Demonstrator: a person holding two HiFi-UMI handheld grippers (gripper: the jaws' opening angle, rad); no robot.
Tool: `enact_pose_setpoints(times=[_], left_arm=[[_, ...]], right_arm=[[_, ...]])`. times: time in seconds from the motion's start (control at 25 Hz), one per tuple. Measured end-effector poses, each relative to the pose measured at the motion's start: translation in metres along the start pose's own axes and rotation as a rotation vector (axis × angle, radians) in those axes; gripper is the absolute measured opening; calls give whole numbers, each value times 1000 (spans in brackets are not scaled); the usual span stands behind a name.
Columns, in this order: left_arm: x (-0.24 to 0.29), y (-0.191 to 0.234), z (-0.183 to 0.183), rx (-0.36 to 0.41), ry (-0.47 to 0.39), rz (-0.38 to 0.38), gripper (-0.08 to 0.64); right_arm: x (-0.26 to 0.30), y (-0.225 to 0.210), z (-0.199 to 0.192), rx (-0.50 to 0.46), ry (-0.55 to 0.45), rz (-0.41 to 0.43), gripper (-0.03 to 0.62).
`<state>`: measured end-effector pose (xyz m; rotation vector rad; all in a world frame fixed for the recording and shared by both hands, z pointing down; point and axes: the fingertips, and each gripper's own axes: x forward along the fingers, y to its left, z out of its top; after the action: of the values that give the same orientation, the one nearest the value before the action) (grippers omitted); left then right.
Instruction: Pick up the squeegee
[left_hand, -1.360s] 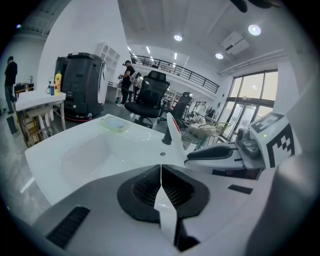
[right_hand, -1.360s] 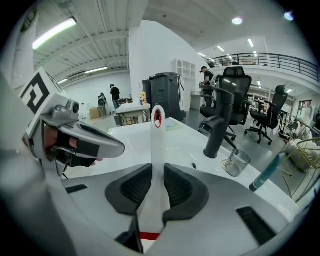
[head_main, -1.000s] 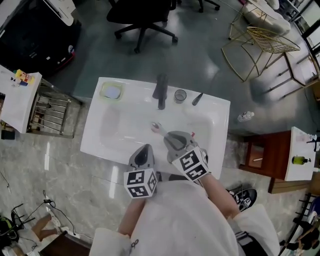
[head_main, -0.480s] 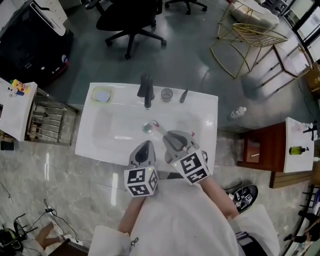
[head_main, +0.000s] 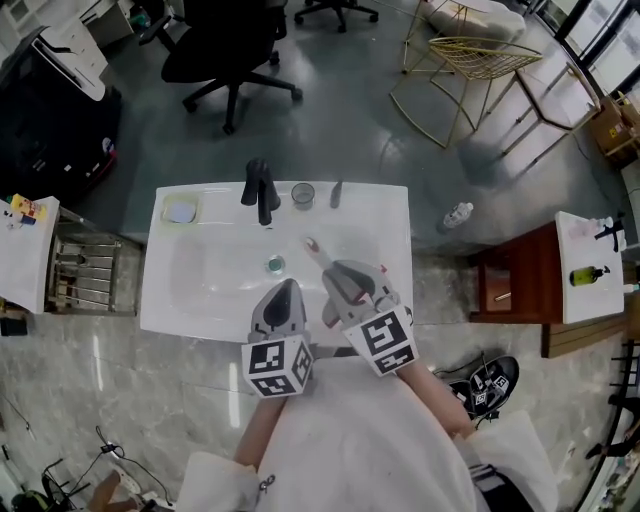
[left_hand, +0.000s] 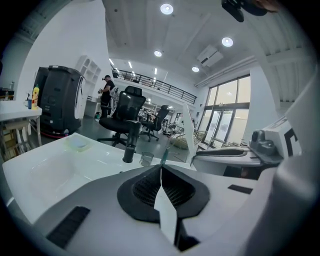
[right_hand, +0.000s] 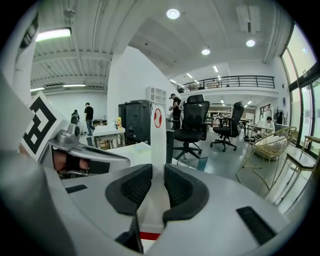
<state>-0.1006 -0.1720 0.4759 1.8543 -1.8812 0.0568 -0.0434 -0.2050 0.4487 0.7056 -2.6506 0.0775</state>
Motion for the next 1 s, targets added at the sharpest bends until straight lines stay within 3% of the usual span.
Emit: enact_pose_setpoints(times=[0.32,1.0], left_arm=[[2,-19,7,18,-23,-27,27],[-4,-20,3,25,-22,-16,26]], right_arm=[[-22,-17,3,46,-49,-71,95],[-23,-13,0,41,-63,-77,94]])
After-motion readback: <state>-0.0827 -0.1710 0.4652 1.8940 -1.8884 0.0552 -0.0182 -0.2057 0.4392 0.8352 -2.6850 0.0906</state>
